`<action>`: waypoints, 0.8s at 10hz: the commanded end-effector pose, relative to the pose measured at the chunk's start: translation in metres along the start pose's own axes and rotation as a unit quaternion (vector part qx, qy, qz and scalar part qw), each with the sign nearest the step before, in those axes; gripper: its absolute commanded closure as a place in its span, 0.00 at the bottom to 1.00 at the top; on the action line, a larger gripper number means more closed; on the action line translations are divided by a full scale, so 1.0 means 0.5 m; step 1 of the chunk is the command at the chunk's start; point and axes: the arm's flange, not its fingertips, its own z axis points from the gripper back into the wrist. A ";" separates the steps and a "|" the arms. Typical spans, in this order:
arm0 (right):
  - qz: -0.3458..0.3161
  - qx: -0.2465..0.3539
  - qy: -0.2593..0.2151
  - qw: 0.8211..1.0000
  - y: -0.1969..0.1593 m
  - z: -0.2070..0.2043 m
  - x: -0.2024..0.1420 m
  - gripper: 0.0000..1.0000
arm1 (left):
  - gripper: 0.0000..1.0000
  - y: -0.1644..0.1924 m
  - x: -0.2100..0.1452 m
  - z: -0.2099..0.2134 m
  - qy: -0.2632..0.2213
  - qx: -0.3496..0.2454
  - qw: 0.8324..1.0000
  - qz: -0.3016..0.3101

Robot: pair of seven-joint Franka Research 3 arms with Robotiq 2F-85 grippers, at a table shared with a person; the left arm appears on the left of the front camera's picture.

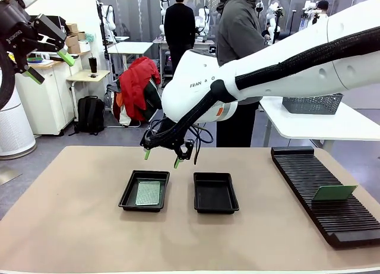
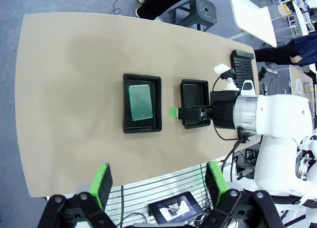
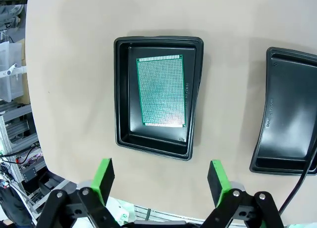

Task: Inspect and transfer BCBs to ESD trays.
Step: Pick up the ESD tray and place it on the left side of the table.

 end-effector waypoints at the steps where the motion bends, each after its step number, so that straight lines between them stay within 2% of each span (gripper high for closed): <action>1: 0.003 0.003 -0.001 1.000 -0.001 0.000 0.000 0.00 | 0.00 0.002 0.000 -0.003 0.000 0.000 1.000 0.001; 7: 0.000 0.000 0.000 1.000 0.000 0.000 0.000 0.00 | 0.00 0.000 0.000 0.000 0.000 0.000 1.000 0.000; 8: -0.008 0.010 -0.005 1.000 -0.026 0.024 -0.011 0.00 | 0.00 0.001 -0.003 -0.042 0.011 0.006 1.000 0.000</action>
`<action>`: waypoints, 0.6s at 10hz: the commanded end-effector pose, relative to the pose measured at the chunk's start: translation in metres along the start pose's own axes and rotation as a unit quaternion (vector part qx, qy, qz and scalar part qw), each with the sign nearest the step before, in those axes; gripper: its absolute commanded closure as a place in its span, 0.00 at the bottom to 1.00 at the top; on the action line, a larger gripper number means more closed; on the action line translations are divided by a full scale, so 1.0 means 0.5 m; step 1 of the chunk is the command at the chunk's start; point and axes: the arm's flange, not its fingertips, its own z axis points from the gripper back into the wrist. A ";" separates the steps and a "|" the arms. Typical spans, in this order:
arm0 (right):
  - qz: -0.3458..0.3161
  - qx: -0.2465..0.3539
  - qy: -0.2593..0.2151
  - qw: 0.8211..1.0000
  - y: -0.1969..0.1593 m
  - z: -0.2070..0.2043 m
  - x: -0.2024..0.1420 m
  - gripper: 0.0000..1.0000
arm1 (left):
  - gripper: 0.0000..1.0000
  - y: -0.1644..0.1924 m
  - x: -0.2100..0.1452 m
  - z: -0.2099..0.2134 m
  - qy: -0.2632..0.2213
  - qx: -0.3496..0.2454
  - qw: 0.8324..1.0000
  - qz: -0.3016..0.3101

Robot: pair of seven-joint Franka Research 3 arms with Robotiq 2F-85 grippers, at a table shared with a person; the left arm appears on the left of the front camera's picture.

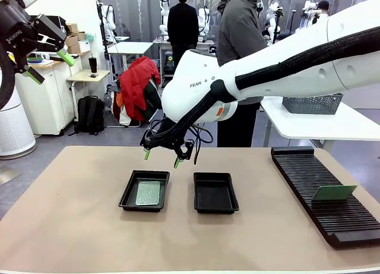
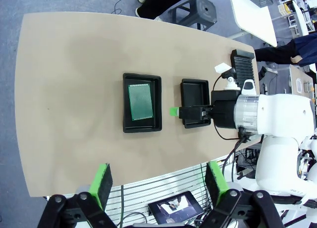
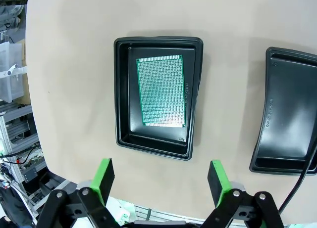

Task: Inspect and transfer BCBs to ESD trays.
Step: Pick up the ESD tray and place it on the left side of the table.

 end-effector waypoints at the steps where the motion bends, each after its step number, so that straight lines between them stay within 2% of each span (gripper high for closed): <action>1: -0.008 0.027 -0.012 1.000 -0.042 0.037 -0.023 0.00 | 0.00 0.001 -0.004 -0.063 0.007 0.019 1.000 -0.008; 3: 0.002 0.067 -0.017 0.998 -0.077 0.074 -0.039 0.00 | 0.00 0.010 0.001 -0.146 0.018 0.022 0.999 -0.020; 6: -0.011 0.117 -0.031 0.993 -0.142 0.122 -0.071 0.00 | 0.00 0.004 0.005 -0.268 0.031 0.058 0.997 -0.030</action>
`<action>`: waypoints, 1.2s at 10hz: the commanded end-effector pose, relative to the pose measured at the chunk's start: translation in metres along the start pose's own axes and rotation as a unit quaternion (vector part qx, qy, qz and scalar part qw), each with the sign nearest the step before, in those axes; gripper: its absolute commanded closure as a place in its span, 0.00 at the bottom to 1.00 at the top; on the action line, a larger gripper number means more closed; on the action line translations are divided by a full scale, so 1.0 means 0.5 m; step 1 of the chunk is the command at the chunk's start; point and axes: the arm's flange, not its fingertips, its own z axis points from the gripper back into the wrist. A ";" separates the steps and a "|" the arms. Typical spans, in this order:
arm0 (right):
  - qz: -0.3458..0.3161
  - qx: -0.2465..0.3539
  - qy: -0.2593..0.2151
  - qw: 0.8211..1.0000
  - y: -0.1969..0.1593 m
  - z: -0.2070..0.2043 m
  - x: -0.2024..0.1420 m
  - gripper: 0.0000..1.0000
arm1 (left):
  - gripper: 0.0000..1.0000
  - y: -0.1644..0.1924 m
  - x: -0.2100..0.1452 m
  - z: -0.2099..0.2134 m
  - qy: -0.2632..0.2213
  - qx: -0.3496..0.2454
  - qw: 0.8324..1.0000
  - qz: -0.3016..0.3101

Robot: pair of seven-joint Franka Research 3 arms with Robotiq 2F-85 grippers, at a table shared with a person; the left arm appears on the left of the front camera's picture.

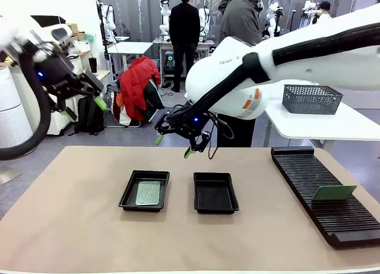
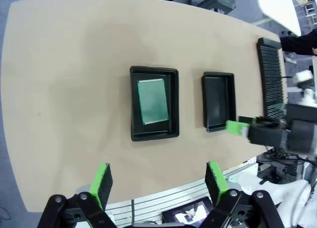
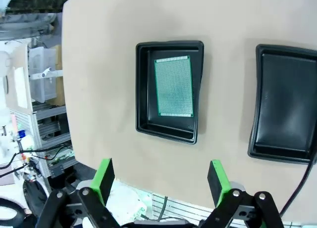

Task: Inspect and transfer BCBs to ESD trays.
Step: Pick up the ESD tray and place it on the left side of the table.

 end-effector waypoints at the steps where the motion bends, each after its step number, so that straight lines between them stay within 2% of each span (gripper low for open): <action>1: 0.000 0.045 -0.002 0.999 -0.068 0.031 -0.034 0.00 | 0.00 -0.007 0.006 -0.063 0.003 0.025 1.000 -0.015; 4: -0.019 0.087 0.015 0.996 -0.126 0.061 -0.033 0.00 | 0.00 -0.014 -0.003 -0.180 0.012 0.045 0.999 -0.010; 7: -0.021 0.108 0.023 0.994 -0.169 0.083 -0.033 0.00 | 0.00 -0.014 0.005 -0.286 0.059 0.062 0.996 0.003; 12: -0.025 0.151 0.045 0.987 -0.227 0.096 -0.031 0.00 | 0.00 -0.014 0.002 -0.416 0.074 0.111 0.991 0.002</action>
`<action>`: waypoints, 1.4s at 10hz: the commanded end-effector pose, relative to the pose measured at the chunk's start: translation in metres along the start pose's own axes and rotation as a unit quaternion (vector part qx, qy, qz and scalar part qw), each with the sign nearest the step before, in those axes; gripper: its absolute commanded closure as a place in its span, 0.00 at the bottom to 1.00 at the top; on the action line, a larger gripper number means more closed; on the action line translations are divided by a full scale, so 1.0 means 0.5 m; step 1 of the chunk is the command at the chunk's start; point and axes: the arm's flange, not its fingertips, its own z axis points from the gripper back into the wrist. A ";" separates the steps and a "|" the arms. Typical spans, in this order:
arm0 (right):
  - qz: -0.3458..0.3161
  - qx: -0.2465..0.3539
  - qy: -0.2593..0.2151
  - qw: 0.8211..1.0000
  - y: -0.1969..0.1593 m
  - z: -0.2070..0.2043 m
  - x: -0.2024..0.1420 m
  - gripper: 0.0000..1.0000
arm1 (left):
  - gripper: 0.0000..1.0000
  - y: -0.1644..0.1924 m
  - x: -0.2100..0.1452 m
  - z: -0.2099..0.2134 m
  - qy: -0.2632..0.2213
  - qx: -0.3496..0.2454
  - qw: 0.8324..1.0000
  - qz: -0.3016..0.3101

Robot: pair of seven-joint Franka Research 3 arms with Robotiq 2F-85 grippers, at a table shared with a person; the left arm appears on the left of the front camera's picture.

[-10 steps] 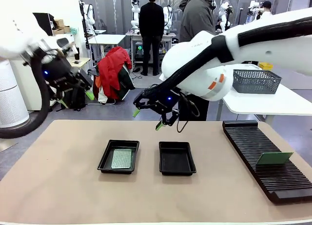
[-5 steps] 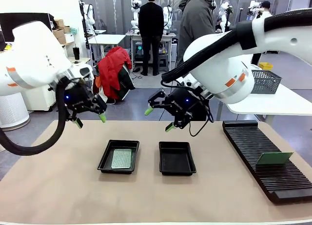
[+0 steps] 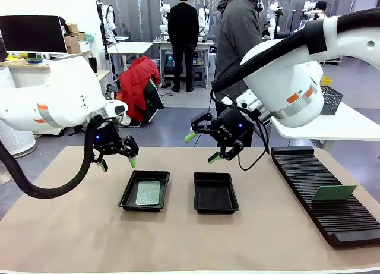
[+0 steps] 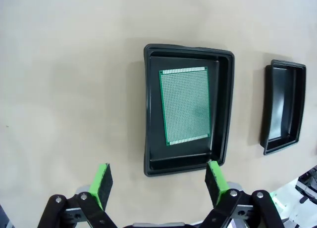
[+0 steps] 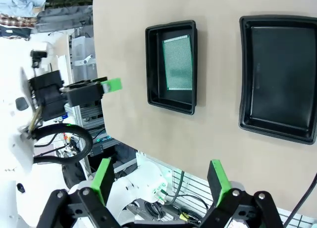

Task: Inspect and transfer BCBs to ESD trays.
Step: Pick up the ESD tray and place it on the left side of the table.

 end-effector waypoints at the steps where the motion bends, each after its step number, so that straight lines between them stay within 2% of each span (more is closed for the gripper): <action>1: 0.011 0.029 0.012 0.999 -0.032 0.011 -0.007 0.00 | 0.00 -0.017 0.007 -0.030 -0.005 0.028 1.000 0.008; 4: 0.017 0.042 0.015 0.999 -0.049 0.015 -0.006 0.00 | 0.00 -0.017 0.009 -0.099 0.002 0.064 0.998 0.004; 6: 0.014 0.047 0.016 0.999 -0.062 0.013 -0.005 0.00 | 0.00 -0.014 0.014 -0.136 0.004 0.069 0.998 0.002; 7: 0.010 0.025 0.010 1.000 -0.032 0.011 0.001 0.00 | 0.00 -0.010 0.019 -0.154 0.000 0.076 0.997 -0.003; 8: 0.010 0.025 0.010 1.000 -0.032 0.011 0.001 0.00 | 0.00 -0.010 0.023 -0.168 0.002 0.079 0.997 -0.007; 13: 0.010 0.025 0.010 1.000 -0.032 0.011 0.001 0.00 | 0.00 -0.009 0.035 -0.204 0.003 0.086 0.996 -0.025; 14: 0.010 0.025 0.010 1.000 -0.032 0.011 0.001 0.00 | 0.03 -0.010 0.036 -0.210 0.003 0.095 0.995 -0.031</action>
